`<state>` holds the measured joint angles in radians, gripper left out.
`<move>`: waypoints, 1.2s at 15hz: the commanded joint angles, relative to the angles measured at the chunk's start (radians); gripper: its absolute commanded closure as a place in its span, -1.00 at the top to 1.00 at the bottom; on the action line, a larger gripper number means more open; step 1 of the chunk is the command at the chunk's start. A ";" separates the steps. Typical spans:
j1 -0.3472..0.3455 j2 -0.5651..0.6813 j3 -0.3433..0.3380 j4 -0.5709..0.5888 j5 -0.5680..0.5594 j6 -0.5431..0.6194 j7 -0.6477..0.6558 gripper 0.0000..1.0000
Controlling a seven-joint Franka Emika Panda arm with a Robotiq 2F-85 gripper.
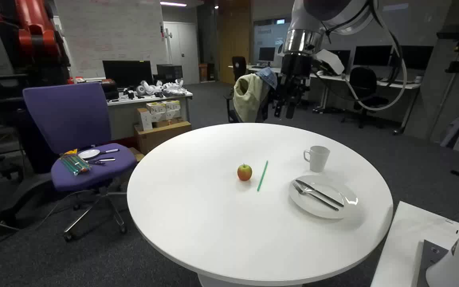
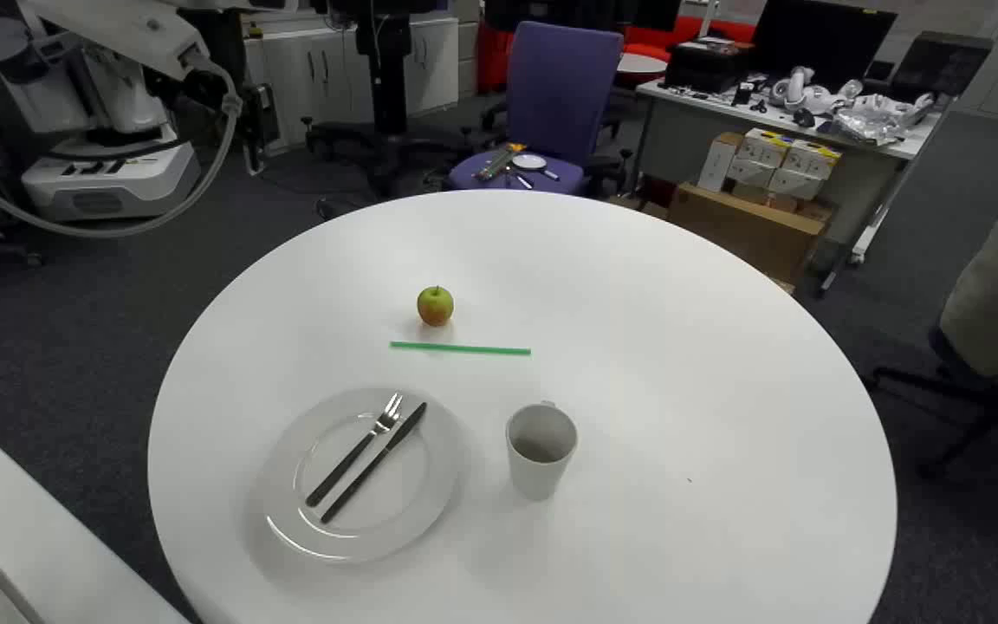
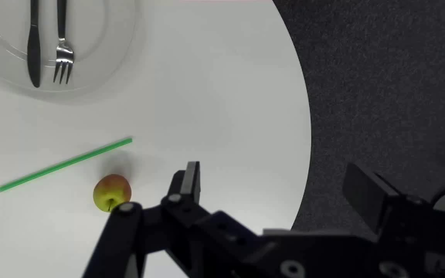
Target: Pick up the green straw and put it into the white mug
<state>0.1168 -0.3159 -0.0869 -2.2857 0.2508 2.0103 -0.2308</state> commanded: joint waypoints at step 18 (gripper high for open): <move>-0.032 0.011 0.037 -0.006 -0.027 0.034 0.039 1.00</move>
<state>0.1141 -0.3134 -0.0830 -2.2853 0.2453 2.0110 -0.2273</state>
